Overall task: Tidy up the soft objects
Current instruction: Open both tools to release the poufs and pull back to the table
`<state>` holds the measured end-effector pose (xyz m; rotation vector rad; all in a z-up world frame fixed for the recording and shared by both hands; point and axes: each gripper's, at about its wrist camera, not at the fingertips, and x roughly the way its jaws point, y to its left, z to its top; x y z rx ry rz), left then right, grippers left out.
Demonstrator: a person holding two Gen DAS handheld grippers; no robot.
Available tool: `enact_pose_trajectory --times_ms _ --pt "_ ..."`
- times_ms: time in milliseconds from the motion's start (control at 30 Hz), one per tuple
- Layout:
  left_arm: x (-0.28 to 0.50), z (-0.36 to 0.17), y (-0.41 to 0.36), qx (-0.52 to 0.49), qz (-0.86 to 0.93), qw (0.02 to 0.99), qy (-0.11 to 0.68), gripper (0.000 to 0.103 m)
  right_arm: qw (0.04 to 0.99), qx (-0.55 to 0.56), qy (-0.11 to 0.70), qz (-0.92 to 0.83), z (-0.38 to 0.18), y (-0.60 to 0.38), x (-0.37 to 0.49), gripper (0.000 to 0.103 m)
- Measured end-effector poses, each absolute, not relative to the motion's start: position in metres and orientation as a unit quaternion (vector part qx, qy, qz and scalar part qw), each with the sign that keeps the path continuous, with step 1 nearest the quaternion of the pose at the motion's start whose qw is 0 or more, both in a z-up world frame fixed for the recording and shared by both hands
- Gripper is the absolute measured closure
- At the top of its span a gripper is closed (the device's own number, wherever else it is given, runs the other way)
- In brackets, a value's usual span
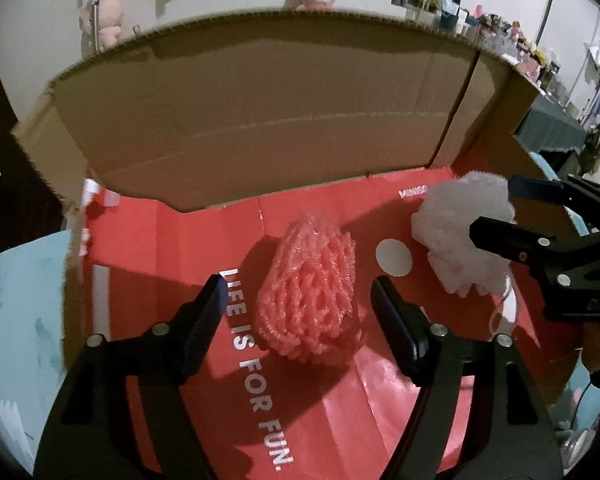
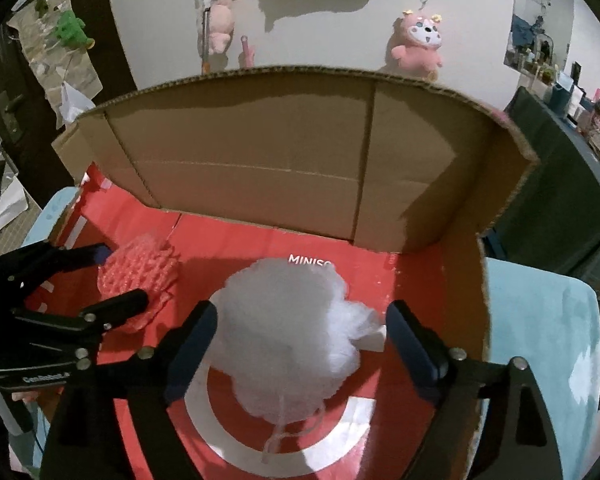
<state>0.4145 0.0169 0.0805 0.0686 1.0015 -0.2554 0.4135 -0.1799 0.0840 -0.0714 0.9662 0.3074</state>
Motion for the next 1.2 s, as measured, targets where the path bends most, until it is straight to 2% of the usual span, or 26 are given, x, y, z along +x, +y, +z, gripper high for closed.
enact_pose_trajectory --times_ms 200,333,533,733,800,867,1200 --pt "0.387 0.112 0.032 0.021 -0.112 0.886 0.449 0.021 0.887 -0.027 0.439 0.142 0.108 -0.187 0.392 0.005" --pt "0.367 0.139 0.028 0.021 -0.104 0.899 0.424 0.02 0.9 -0.026 0.413 0.14 0.137 -0.189 0.369 0.001" --pt "0.329 0.182 0.031 0.033 -0.091 0.92 0.38 0.015 0.921 -0.035 0.365 0.131 0.181 -0.19 0.328 0.0" --pt "0.282 0.226 0.037 0.019 -0.095 0.939 0.33 0.014 0.941 -0.039 0.307 0.14 0.226 -0.193 0.272 0.0" --pt "0.26 0.239 0.039 0.012 -0.104 0.946 0.307 0.007 0.948 -0.042 0.282 0.145 0.238 -0.197 0.248 0.0" --pt "0.236 0.251 0.04 0.004 -0.112 0.953 0.283 0.006 0.954 -0.044 0.257 0.147 0.249 -0.199 0.224 0.0" --pt "0.111 0.273 0.039 -0.01 -0.127 0.976 0.175 0.003 0.976 -0.052 0.154 0.148 0.262 -0.207 0.098 0.0"
